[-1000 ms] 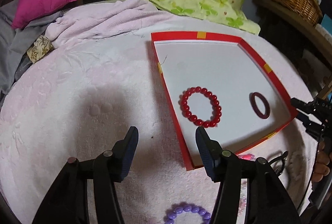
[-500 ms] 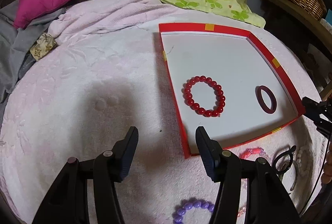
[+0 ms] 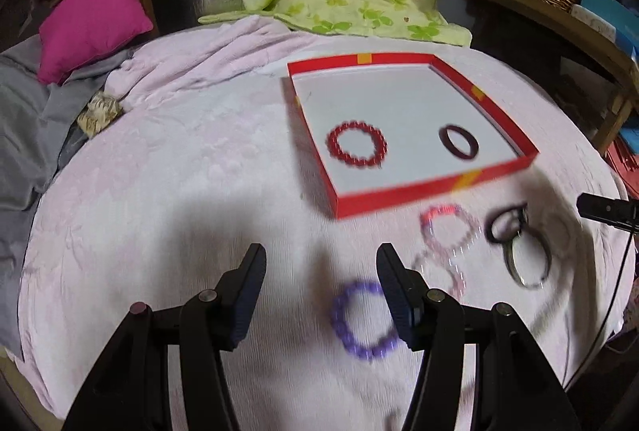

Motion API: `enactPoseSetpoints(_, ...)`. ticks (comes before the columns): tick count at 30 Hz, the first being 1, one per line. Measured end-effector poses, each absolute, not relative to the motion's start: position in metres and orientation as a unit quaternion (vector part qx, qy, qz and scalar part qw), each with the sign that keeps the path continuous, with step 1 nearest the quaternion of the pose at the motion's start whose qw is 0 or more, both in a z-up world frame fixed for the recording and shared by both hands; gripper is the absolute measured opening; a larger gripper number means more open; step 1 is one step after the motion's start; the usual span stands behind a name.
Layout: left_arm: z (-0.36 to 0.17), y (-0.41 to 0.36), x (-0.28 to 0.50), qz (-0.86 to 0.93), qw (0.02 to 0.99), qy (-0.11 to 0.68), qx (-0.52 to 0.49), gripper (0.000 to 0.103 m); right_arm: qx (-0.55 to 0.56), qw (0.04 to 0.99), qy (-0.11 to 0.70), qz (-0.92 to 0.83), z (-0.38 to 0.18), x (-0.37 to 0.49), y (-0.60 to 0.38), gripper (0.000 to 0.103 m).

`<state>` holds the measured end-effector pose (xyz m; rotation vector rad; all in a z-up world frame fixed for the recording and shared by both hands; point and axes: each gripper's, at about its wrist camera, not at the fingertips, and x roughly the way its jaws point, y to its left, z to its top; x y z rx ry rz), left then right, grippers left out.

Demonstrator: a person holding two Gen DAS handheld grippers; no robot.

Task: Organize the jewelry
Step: 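Withdraw both tools from the tray back toward the remaining bracelets, then grasp the pink bead bracelet with the left tool while the right tool grasps the black hair tie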

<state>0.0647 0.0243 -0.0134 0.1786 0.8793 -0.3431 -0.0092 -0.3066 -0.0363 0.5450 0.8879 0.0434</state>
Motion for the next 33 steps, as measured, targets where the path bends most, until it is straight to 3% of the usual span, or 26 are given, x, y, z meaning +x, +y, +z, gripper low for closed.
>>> enactPoseSetpoints(12,-0.034,0.023,0.067,-0.161,0.872,0.454,0.083,0.058,0.276,0.854,0.440,0.042,-0.047,0.017,-0.272,0.041)
enactPoseSetpoints(21,-0.036,0.035,0.077,-0.171,0.866,0.464,0.078,0.058,0.211,0.855,0.474,0.009,-0.062,0.047,-0.249,0.041)
enactPoseSetpoints(23,-0.036,0.039,0.078,-0.173,0.864,0.467,0.074,0.058,0.187,0.863,0.470,0.007,-0.060,0.046,-0.244,0.029)
enactPoseSetpoints(25,-0.037,0.043,0.080,-0.176,0.861,0.472,0.068,0.058,0.183,0.865,0.468,0.005,-0.060,0.046,-0.242,0.025)
enactPoseSetpoints(33,-0.029,0.041,0.074,-0.207,0.867,0.451,0.049,0.058,0.198,0.874,0.443,-0.010,-0.053,0.043,-0.252,0.024)
